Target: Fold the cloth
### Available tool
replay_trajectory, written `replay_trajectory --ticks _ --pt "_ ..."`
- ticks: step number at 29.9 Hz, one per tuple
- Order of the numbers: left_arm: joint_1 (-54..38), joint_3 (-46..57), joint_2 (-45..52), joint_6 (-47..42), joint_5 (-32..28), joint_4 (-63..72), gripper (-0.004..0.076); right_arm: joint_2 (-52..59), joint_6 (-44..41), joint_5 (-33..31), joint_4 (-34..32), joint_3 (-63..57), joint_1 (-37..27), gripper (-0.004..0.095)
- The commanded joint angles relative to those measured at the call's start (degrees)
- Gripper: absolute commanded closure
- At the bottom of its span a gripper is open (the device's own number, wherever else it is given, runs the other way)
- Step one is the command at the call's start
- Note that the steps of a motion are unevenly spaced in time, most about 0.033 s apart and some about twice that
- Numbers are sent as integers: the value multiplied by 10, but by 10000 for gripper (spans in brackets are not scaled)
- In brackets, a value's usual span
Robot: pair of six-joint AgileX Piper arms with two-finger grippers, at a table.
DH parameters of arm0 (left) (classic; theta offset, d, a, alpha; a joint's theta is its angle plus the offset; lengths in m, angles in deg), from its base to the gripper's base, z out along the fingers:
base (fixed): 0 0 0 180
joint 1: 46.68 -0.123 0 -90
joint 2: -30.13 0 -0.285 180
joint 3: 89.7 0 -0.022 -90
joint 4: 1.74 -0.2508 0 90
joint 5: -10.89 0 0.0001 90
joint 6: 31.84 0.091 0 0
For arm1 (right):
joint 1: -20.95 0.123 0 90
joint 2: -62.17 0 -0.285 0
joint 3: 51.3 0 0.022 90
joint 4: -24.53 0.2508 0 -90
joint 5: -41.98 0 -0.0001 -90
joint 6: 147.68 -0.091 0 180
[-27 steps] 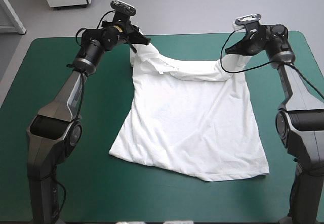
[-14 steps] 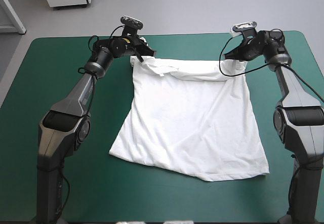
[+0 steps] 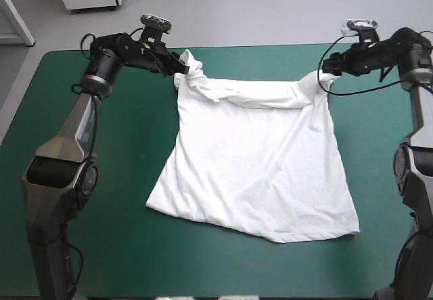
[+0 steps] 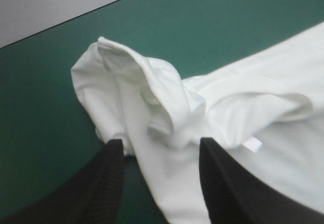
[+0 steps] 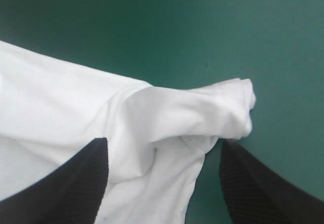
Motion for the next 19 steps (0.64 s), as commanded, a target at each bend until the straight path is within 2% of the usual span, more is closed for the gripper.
replay_trajectory --ticks 1,6,10,13,19 --pt "-3 -18 99 -24 79 2 363 104 10 1 46 -4 -25 290" --pt "-3 54 193 -52 108 -23 363 223 10 6 34 -120 -36 291" --pt "-3 186 286 -71 129 -69 363 330 10 23 28 -253 -29 290" --pt "-3 289 357 -80 123 -70 363 396 6 31 -19 -344 -5 291" --pt "13 455 451 -82 119 -67 363 520 -66 25 -163 -497 94 291"
